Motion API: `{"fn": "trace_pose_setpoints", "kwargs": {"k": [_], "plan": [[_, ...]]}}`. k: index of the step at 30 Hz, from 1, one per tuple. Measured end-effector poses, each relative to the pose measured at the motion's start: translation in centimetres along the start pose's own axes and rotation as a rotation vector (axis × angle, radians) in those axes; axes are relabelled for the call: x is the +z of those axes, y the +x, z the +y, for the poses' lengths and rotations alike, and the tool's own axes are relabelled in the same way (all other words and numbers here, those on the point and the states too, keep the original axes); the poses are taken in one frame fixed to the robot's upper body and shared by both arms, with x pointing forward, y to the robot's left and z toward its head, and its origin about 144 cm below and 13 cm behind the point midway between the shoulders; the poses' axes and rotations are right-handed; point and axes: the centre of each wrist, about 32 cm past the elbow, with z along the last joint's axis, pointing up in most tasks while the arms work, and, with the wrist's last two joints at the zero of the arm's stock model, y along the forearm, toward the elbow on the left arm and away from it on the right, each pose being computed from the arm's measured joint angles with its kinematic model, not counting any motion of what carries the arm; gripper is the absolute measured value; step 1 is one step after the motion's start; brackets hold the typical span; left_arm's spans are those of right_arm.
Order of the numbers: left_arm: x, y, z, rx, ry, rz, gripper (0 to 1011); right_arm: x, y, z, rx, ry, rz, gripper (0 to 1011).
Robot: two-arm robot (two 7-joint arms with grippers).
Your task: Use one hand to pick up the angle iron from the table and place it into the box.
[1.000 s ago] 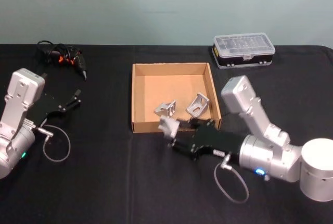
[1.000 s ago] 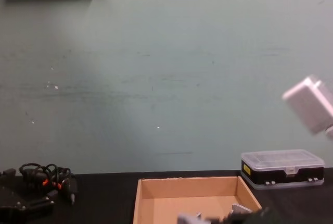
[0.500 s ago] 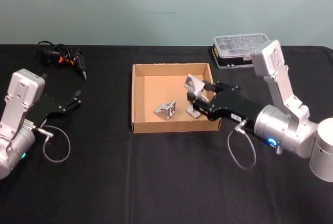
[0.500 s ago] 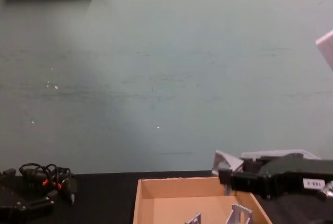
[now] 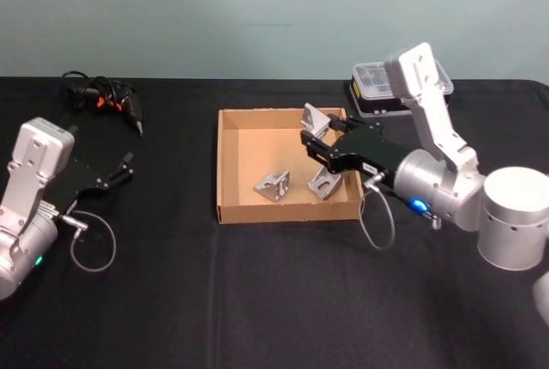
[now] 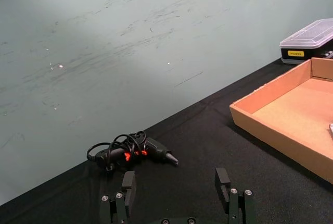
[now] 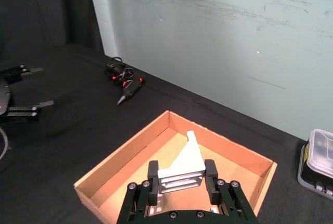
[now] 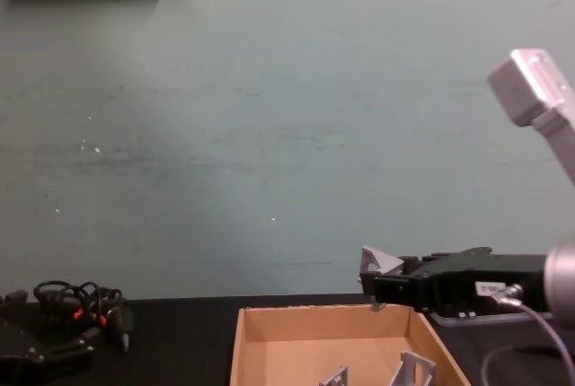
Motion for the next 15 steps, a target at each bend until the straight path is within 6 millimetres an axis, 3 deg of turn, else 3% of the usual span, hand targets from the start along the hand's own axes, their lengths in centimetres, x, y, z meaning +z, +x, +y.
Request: {"fn": "trace_pose_setpoints", "kwargs": {"k": [15], "plan": [[0.0,0.0,0.0,0.0,0.0,0.0,1000,-0.5,0.0,4.0,-0.049,-0.089,-0.026,530]]}}
